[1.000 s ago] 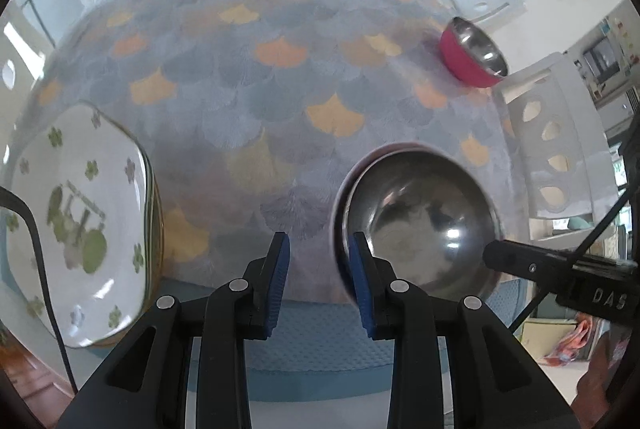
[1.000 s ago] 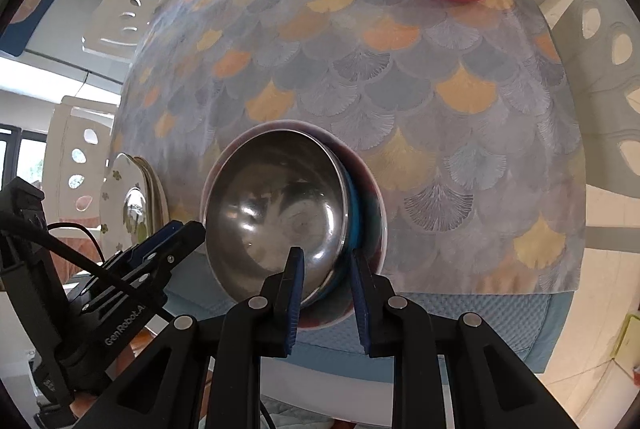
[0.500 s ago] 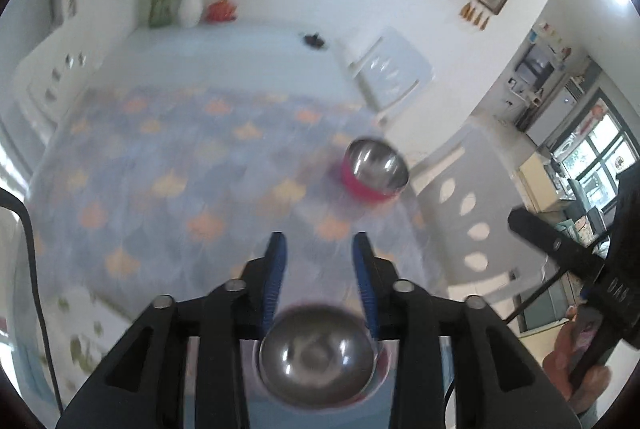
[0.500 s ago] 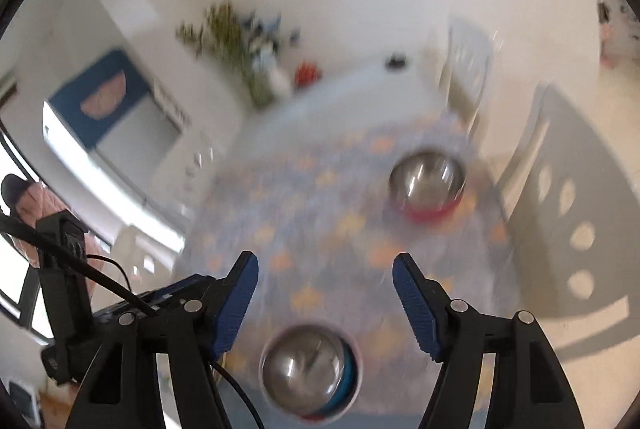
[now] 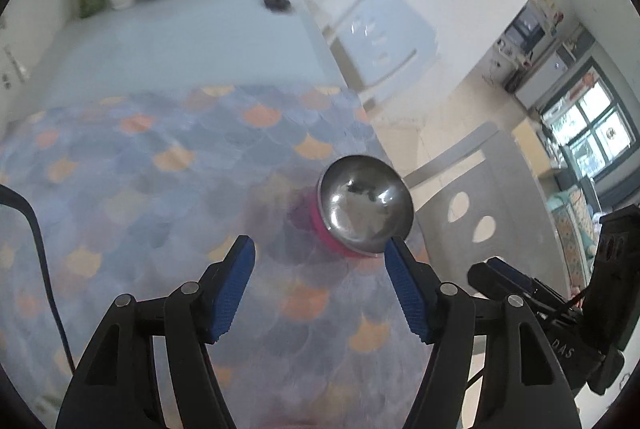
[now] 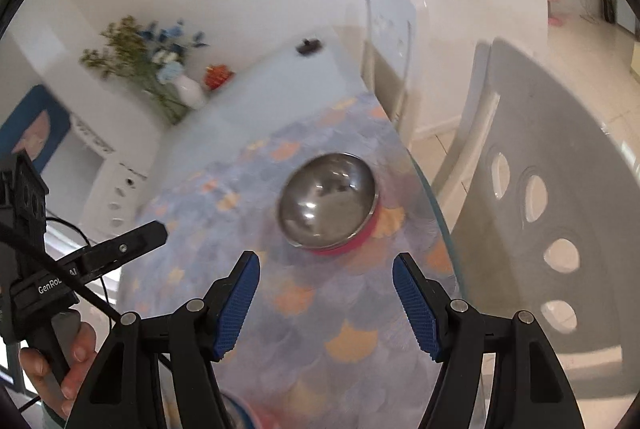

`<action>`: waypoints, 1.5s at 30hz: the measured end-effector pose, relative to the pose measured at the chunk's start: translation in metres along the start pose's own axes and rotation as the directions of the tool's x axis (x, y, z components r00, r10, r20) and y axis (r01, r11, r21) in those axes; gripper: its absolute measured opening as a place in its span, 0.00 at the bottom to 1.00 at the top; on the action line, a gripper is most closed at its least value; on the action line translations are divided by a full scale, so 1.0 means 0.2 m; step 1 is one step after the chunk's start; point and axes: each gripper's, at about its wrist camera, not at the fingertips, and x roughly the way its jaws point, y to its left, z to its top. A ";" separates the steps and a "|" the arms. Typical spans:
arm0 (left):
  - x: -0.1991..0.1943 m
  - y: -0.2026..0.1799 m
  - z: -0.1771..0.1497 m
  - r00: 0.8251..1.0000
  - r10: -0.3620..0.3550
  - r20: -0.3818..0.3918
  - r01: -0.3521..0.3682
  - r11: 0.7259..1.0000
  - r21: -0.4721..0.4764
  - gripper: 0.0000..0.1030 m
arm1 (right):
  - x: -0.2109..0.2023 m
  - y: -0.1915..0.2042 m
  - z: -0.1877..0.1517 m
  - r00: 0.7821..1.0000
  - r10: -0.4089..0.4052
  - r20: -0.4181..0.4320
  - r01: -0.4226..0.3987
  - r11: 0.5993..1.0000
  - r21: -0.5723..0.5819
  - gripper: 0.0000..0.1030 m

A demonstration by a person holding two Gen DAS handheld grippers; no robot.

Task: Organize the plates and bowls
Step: 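Grip the red steel bowl rim with both tools, then carry the red steel bowl with both tools and lower it into the blue bowl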

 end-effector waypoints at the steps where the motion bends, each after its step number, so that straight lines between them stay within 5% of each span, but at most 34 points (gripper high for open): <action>1: 0.07 -0.02 0.02 1.000 -0.003 -0.014 0.003 1.000 0.011 0.64 | 0.04 -0.02 0.02 1.000 0.005 -0.007 -0.005 1.000 0.007 0.66; 7: 0.34 -0.06 0.11 0.998 0.034 -0.060 -0.028 0.995 0.097 0.63 | 0.29 -0.11 0.10 0.999 -0.008 -0.052 0.011 0.999 0.049 0.66; 12: 0.48 -0.01 0.15 0.997 0.051 -0.058 -0.046 0.996 0.076 0.62 | 0.46 -0.17 0.14 0.996 -0.002 -0.091 0.008 0.998 0.064 0.66; 22: 0.67 0.02 0.13 0.984 -0.103 -0.146 0.109 0.993 0.036 0.42 | 0.65 -0.20 0.14 0.991 0.041 -0.128 -0.032 0.997 0.070 0.58; 27: 0.74 0.03 0.10 0.977 -0.108 -0.186 0.115 0.993 0.030 0.33 | 0.71 -0.24 0.12 0.989 0.041 -0.140 -0.028 0.995 0.094 0.56; 35: 0.73 0.06 0.07 0.976 -0.118 -0.184 0.119 0.993 -0.001 0.19 | 0.74 -0.16 0.10 0.989 -0.033 -0.141 0.031 0.999 -0.016 0.32; 45: 0.48 0.00 0.06 0.985 -0.125 -0.122 0.130 0.991 0.030 0.19 | 0.56 -0.09 0.08 0.991 -0.023 -0.132 0.033 0.997 0.070 0.32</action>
